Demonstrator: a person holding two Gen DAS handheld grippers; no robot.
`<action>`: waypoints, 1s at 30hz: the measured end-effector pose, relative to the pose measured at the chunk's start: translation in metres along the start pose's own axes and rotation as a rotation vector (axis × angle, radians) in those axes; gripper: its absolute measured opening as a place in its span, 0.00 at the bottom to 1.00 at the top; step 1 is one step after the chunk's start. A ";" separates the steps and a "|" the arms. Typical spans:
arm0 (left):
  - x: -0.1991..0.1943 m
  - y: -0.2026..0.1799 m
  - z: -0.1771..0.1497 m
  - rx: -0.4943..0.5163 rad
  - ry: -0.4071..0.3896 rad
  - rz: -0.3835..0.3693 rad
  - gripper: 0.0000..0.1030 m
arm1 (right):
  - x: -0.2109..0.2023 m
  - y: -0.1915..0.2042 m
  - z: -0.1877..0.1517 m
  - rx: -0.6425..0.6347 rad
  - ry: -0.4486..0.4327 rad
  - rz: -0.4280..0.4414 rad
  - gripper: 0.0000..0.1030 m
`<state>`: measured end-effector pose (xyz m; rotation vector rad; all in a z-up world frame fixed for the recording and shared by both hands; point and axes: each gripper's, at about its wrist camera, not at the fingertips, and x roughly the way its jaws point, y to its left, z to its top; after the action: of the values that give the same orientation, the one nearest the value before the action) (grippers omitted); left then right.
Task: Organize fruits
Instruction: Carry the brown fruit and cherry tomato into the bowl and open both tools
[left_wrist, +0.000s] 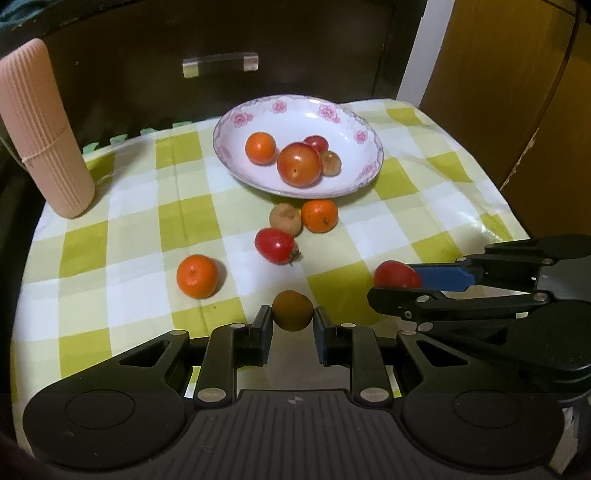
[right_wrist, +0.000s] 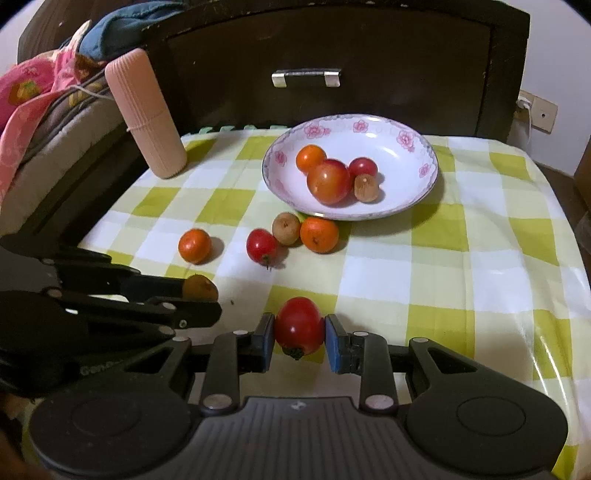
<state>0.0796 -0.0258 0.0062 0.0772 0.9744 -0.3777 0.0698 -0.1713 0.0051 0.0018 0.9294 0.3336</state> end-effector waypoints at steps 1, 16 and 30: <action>0.000 0.000 0.001 -0.004 -0.004 -0.002 0.30 | -0.001 -0.001 0.001 0.001 -0.003 0.001 0.27; 0.004 0.003 0.045 -0.025 -0.079 -0.021 0.28 | -0.001 -0.020 0.035 0.066 -0.070 -0.012 0.27; 0.046 0.012 0.089 -0.037 -0.088 0.000 0.28 | 0.035 -0.047 0.080 0.086 -0.104 -0.042 0.27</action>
<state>0.1775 -0.0480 0.0178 0.0271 0.8940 -0.3605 0.1648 -0.1951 0.0189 0.0773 0.8387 0.2519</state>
